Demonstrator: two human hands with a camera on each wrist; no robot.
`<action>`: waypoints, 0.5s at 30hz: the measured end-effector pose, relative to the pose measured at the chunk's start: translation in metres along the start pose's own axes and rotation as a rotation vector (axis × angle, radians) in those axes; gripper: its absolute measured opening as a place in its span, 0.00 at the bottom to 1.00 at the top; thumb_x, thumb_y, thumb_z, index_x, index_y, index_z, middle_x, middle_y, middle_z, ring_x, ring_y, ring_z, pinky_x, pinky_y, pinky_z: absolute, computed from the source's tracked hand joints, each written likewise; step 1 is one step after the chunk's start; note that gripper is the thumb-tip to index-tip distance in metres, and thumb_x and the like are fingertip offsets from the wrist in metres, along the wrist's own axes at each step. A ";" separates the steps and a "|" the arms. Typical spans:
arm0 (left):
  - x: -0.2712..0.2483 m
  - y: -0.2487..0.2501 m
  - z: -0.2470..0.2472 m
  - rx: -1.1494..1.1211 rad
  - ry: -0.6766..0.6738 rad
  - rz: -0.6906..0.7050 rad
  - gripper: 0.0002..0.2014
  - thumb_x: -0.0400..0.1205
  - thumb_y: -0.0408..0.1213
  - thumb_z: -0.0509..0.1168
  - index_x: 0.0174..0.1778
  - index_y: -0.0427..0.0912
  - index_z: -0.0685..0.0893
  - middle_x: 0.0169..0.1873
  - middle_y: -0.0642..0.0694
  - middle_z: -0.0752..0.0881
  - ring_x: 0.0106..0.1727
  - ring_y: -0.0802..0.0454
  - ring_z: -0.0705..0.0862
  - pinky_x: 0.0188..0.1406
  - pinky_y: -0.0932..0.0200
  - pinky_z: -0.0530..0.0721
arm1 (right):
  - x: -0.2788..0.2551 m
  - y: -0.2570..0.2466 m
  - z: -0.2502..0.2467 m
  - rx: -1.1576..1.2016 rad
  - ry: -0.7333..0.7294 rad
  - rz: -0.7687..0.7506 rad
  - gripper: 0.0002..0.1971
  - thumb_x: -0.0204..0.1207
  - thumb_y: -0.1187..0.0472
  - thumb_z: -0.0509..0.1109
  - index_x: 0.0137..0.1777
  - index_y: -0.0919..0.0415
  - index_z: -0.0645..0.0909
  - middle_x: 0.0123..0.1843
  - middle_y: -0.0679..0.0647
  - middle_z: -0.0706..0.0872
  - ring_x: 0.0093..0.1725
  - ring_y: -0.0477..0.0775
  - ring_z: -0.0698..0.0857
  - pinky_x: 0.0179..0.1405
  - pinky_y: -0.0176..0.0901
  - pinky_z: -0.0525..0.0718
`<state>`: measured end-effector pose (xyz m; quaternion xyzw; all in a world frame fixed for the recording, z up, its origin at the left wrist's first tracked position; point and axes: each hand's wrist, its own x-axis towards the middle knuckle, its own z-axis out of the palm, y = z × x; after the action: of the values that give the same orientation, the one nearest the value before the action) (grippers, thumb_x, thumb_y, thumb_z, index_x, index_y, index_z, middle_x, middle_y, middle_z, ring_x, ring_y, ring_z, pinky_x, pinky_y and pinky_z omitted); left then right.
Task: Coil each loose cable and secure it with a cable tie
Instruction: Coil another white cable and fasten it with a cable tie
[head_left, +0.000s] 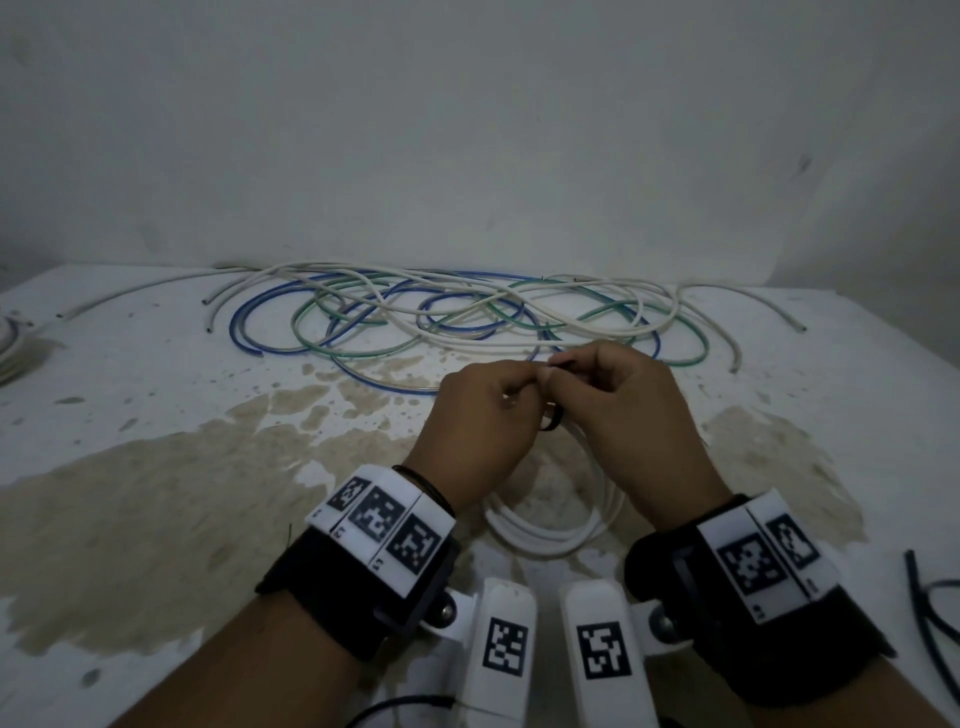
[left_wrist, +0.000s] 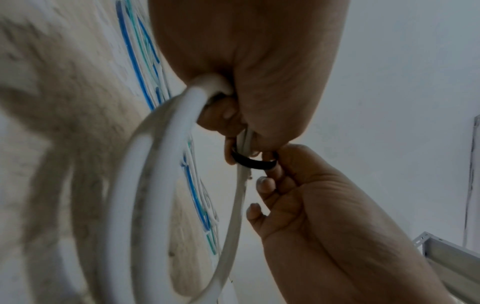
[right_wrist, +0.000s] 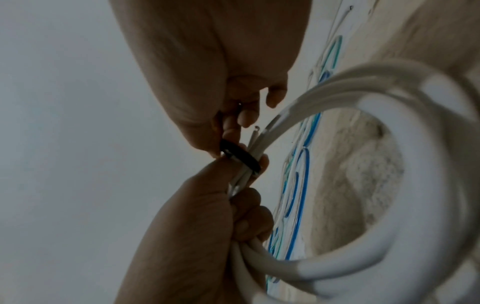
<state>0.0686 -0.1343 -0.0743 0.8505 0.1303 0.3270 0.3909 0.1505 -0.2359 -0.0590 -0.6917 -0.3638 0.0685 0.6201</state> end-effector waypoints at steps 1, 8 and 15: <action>0.000 0.001 0.000 -0.010 -0.004 -0.012 0.14 0.81 0.36 0.60 0.54 0.47 0.90 0.41 0.51 0.91 0.41 0.62 0.85 0.41 0.70 0.80 | 0.000 -0.003 -0.001 0.022 0.024 -0.019 0.04 0.74 0.68 0.73 0.40 0.58 0.85 0.34 0.52 0.88 0.32 0.41 0.85 0.33 0.33 0.83; 0.003 0.000 -0.001 -0.027 -0.028 -0.113 0.08 0.83 0.35 0.64 0.42 0.42 0.88 0.41 0.49 0.88 0.44 0.58 0.83 0.44 0.67 0.78 | -0.005 -0.005 0.002 -0.053 0.137 -0.096 0.01 0.75 0.64 0.73 0.44 0.58 0.86 0.36 0.47 0.87 0.35 0.46 0.84 0.29 0.22 0.76; 0.000 0.002 0.002 -0.044 0.035 0.037 0.09 0.79 0.35 0.63 0.40 0.45 0.89 0.38 0.51 0.88 0.44 0.61 0.83 0.43 0.71 0.78 | -0.001 -0.010 -0.008 -0.047 0.020 -0.062 0.03 0.74 0.67 0.73 0.39 0.63 0.86 0.35 0.51 0.88 0.32 0.38 0.83 0.32 0.24 0.78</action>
<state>0.0697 -0.1370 -0.0737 0.8381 0.1142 0.3519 0.4008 0.1502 -0.2438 -0.0488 -0.6951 -0.3804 0.0340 0.6091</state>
